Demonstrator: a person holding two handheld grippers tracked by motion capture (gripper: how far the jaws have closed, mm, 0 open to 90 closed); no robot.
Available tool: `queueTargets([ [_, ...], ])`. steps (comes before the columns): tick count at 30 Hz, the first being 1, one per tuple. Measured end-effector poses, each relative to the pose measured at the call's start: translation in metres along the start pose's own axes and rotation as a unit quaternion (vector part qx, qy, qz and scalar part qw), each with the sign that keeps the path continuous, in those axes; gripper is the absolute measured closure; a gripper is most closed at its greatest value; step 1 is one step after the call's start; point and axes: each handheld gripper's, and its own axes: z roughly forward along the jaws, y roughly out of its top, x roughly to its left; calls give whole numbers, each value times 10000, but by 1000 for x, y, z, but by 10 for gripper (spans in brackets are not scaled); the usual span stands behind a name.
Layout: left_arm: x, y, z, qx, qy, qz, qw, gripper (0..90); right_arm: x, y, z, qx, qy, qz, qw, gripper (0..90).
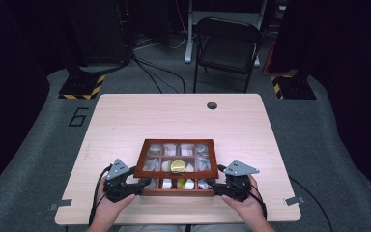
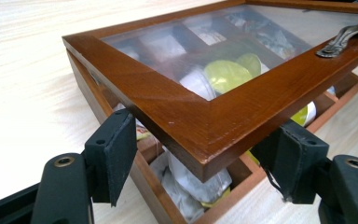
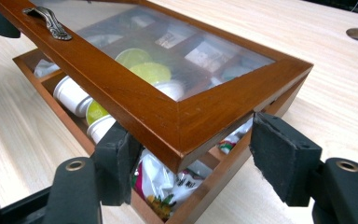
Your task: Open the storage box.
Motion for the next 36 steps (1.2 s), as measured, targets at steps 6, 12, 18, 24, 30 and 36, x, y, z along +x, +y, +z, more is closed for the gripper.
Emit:
queueTargets([
  [6, 0, 6, 1, -36, 36, -127, 9999, 307, -1, 6, -2, -31, -16, 57, 10000, 338],
  [12, 3, 13, 2, -109, 106, -210, 9997, 307, -5, 13, -2, -126, 37, 248, 9996, 335],
  [18, 5, 20, 4, -145, 178, -265, 9994, 308, -11, 21, -2, -182, 95, 458, 9987, 332],
  [24, 6, 24, 4, -221, 411, -179, 9987, 308, -14, 26, -3, -116, 140, 461, 9988, 337],
  [30, 7, 29, 3, -260, 317, -177, 9990, 311, -14, 31, -3, -107, 122, 371, 9992, 345],
  [36, 8, 34, 3, -304, 320, -166, 9989, 311, -16, 36, -3, -122, 116, 379, 9991, 345],
])
